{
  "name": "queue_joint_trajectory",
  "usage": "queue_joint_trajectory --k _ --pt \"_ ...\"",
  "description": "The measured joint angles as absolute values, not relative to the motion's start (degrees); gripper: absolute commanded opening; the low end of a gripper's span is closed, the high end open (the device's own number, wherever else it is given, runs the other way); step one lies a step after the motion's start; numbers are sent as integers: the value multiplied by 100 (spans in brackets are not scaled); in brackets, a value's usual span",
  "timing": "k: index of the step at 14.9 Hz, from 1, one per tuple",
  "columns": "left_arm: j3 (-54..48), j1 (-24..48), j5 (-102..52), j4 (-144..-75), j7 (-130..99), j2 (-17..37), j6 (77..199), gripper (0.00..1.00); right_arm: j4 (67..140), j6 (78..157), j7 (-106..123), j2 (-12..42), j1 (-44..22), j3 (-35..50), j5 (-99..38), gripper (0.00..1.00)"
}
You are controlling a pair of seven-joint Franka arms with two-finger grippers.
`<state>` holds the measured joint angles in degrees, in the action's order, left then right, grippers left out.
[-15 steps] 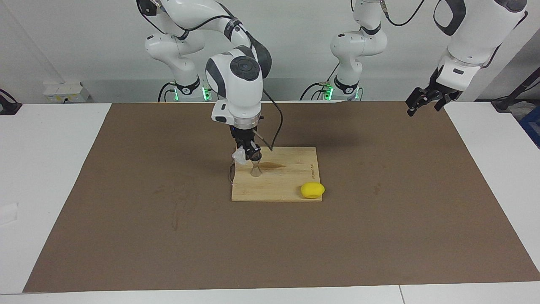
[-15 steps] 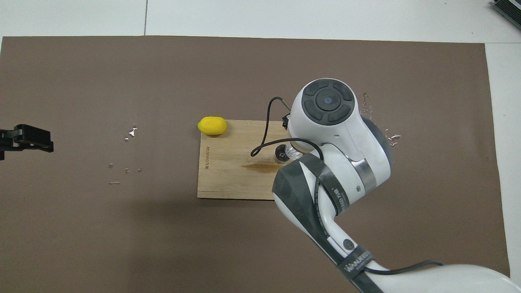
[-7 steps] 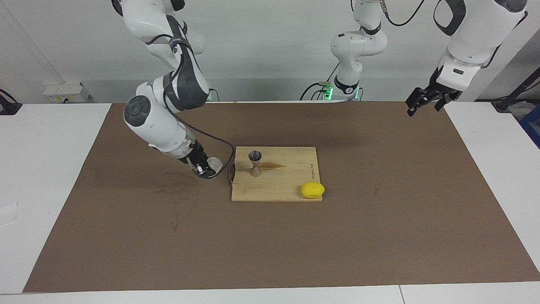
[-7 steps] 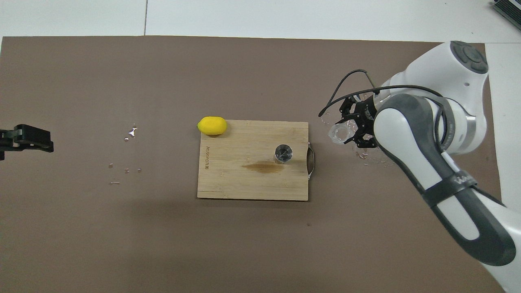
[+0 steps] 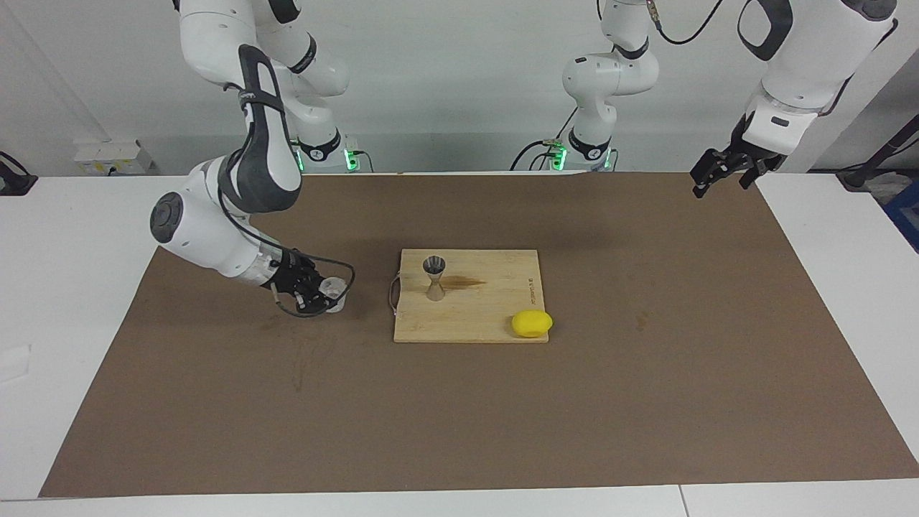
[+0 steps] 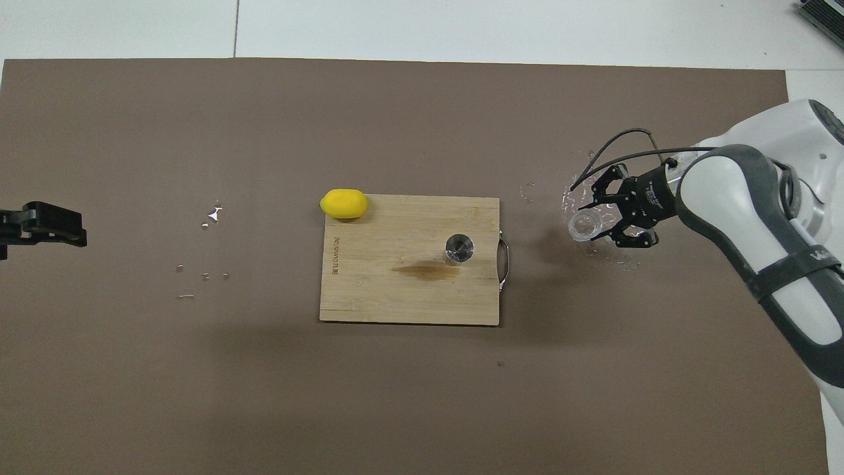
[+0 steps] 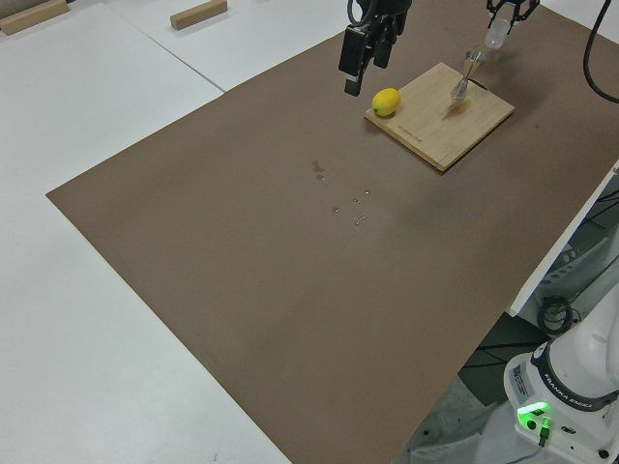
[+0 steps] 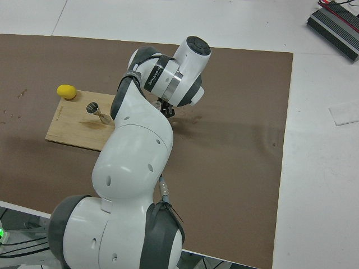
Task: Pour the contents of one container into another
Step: 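Lower the glass cup to the table and open the right gripper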
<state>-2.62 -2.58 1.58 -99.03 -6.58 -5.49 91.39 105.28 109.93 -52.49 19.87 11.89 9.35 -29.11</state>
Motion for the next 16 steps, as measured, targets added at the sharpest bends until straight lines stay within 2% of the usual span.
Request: queue_joint_trajectory --k 5,13,14,15,16 --pt "-262 -258 158 -9903 -658 -549 9139 100 10671 10530 -4268 2169 1473 938 -3227 0" --pt "-262 -258 158 -9903 -658 -549 9139 100 10911 10450 -3287 2166 1615 934 -3149 0" --pt "-262 -258 158 -9903 -658 -549 9139 100 10922 10450 -3224 2164 1643 927 -3143 41" --pt "-262 -258 158 -9903 -657 -549 9139 100 10929 10451 -3207 2162 1660 923 -3129 68" --pt "-262 -258 158 -9903 -658 -549 9139 100 10932 10451 -3207 2161 1670 922 -3058 80"
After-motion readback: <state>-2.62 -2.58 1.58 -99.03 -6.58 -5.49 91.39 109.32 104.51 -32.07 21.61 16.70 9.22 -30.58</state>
